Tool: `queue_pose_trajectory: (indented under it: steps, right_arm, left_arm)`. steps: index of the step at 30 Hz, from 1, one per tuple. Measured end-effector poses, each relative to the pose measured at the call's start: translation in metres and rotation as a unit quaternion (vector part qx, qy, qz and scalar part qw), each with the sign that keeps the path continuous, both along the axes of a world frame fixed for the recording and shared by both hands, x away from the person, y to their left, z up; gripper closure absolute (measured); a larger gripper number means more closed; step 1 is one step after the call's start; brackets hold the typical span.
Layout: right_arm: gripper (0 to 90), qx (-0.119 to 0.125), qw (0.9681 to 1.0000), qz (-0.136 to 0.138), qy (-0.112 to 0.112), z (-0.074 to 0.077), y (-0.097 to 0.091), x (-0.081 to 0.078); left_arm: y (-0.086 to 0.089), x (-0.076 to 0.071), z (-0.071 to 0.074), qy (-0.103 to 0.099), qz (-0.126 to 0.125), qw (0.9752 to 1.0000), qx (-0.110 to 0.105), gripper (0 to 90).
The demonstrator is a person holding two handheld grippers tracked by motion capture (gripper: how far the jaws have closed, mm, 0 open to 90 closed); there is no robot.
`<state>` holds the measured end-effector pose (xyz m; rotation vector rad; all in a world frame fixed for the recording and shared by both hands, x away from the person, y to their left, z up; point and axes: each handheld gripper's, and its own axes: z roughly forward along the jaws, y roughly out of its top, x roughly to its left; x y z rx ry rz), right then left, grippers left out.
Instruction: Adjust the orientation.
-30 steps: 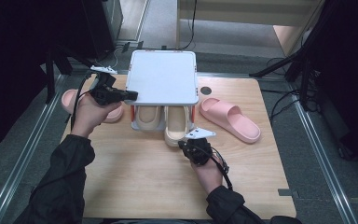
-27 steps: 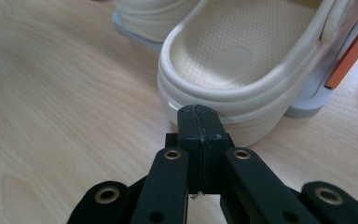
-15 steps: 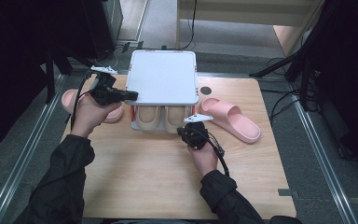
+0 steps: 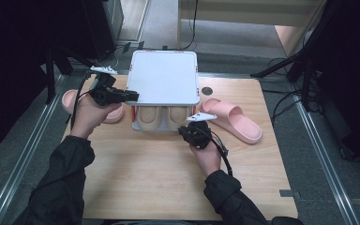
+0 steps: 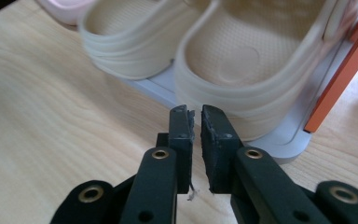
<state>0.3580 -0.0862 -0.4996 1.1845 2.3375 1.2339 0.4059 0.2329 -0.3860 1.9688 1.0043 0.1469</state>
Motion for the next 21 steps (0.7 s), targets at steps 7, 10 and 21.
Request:
queue_pose_trajectory:
  steps: [7, 10, 21]
  right_arm:
    - [63.9, 0.035, 0.9985, 0.042, 0.005, 0.017, -0.013, -0.018]
    - [53.0, 0.033, 0.9976, 0.061, 0.009, 0.021, -0.022, -0.028]
    - [45.6, 0.068, 0.9945, 0.080, -0.006, 0.029, -0.061, -0.053]
  left_arm:
    - [0.006, -0.004, 0.010, 0.006, 0.021, 0.9995, -0.022, 48.2]
    - [0.011, -0.008, 0.016, 0.003, 0.026, 0.9993, -0.026, 43.3]
    - [0.020, -0.024, 0.025, -0.004, 0.022, 0.9996, -0.014, 39.9]
